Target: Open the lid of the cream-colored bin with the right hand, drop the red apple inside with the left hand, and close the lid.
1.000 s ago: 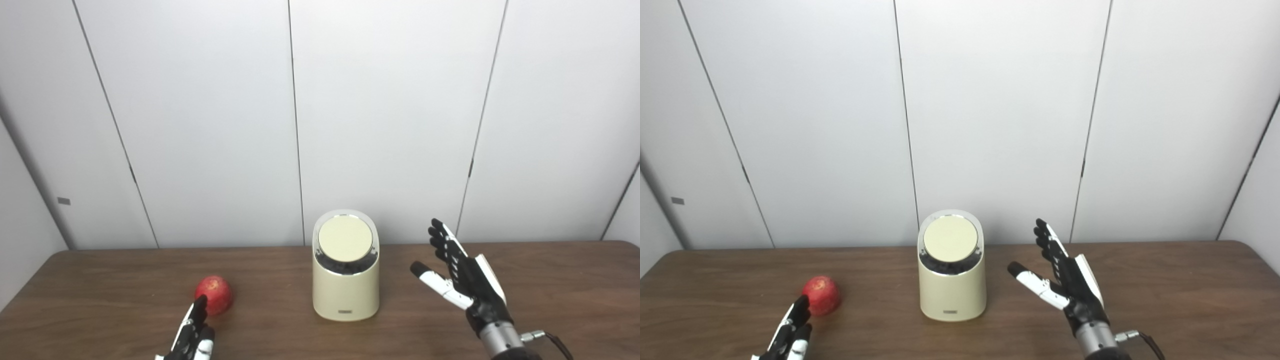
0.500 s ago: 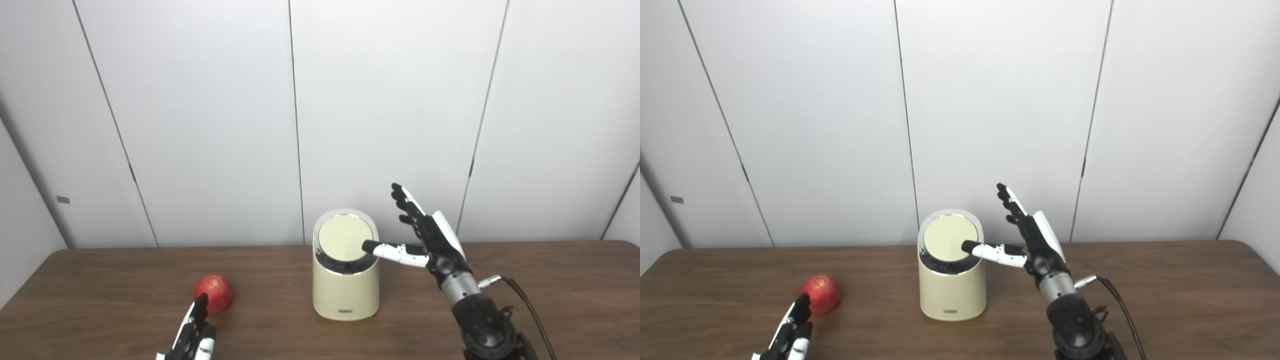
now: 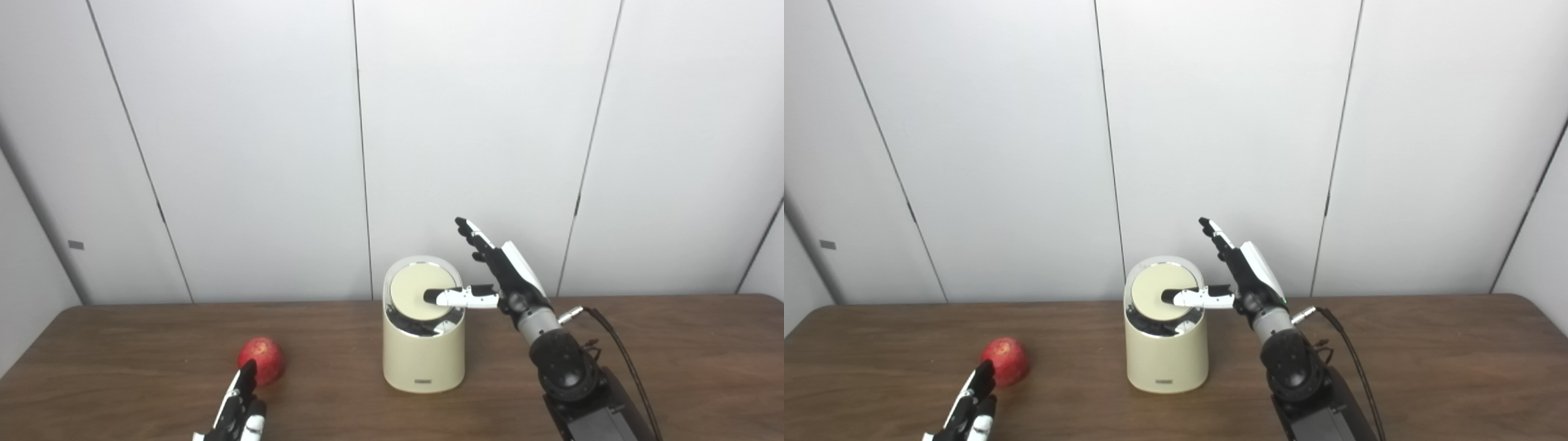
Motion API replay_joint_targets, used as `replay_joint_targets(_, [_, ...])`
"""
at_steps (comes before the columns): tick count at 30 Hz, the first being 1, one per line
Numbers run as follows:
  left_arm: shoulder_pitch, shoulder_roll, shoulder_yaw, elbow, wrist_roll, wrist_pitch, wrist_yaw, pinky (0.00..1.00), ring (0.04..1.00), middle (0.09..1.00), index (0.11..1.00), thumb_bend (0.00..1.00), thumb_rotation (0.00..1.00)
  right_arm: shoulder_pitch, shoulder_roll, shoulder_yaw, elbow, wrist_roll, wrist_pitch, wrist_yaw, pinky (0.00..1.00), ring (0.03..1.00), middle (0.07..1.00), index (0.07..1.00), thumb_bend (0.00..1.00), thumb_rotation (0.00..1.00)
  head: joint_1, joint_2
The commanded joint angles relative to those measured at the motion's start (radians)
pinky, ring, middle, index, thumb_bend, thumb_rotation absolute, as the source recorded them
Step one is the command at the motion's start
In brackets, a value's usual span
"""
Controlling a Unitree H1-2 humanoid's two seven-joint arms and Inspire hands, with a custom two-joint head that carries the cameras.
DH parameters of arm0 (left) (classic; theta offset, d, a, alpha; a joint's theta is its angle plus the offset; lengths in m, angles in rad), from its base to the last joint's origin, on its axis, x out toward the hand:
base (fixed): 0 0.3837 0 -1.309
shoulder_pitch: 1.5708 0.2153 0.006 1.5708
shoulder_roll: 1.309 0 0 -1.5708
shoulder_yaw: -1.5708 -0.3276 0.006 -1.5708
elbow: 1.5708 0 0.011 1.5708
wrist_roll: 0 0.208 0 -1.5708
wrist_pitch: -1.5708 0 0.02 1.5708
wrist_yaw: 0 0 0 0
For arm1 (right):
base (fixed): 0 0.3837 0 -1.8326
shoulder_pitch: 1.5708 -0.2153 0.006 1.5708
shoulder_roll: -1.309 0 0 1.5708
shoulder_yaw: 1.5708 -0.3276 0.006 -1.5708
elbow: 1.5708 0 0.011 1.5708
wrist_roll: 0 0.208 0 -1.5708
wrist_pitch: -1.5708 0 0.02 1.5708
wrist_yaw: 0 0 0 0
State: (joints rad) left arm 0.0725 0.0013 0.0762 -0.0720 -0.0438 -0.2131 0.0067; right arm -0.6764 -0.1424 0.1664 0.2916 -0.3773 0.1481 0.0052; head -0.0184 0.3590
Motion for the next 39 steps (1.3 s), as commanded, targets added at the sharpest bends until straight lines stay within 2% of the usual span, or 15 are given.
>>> replay_joint_targets(1, [0.050,-0.032,-0.019,0.059,-0.003,-0.016,0.005,1.00,1.000,0.983,0.971,0.35,0.65,-0.065,-0.011,0.007,-0.002,-0.016,-0.053,-0.016,0.89,0.933,0.940,0.953,0.90,0.30,0.002,0.000])
replay_joint_targets(8, [0.052,-0.037,-0.023,0.052,-0.001,-0.015,0.004,1.00,1.000,0.982,0.972,0.31,0.67,-0.086,-0.005,0.023,0.052,-0.047,-0.075,-0.040,0.87,0.918,0.930,0.938,0.93,0.32,0.003,0.000])
replay_joint_targets(18, [0.053,-0.042,-0.024,0.046,-0.004,-0.012,0.002,1.00,1.000,0.992,0.979,0.33,0.68,-0.086,-0.007,0.037,0.066,-0.061,-0.069,-0.044,0.87,0.922,0.926,0.936,0.92,0.27,0.004,0.006])
replay_joint_targets(23, [0.056,-0.050,-0.024,0.043,-0.005,-0.019,0.006,1.00,1.000,0.989,0.974,0.34,0.69,-0.101,-0.043,0.084,0.081,-0.135,-0.075,-0.052,0.87,0.922,0.927,0.946,0.92,0.26,0.003,0.015])
replay_joint_targets(30, [0.056,-0.056,-0.031,0.035,0.031,-0.004,0.023,1.00,1.000,0.986,0.973,0.32,0.70,-0.129,-0.080,0.123,0.108,-0.185,-0.104,-0.056,0.91,0.934,0.925,0.945,0.96,0.17,0.008,0.022])
replay_joint_targets(36, [0.052,-0.059,-0.034,0.042,0.030,-0.007,0.027,1.00,1.000,0.986,0.973,0.33,0.69,-0.130,-0.066,0.100,0.118,-0.152,-0.117,-0.057,0.88,0.918,0.913,0.937,0.96,0.17,0.015,0.020])
replay_joint_targets(39, [0.053,-0.058,-0.036,0.040,0.040,-0.003,0.030,1.00,1.000,0.983,0.968,0.33,0.70,-0.121,-0.039,0.050,0.095,-0.075,-0.110,-0.047,0.86,0.907,0.919,0.928,0.94,0.18,0.015,0.020])
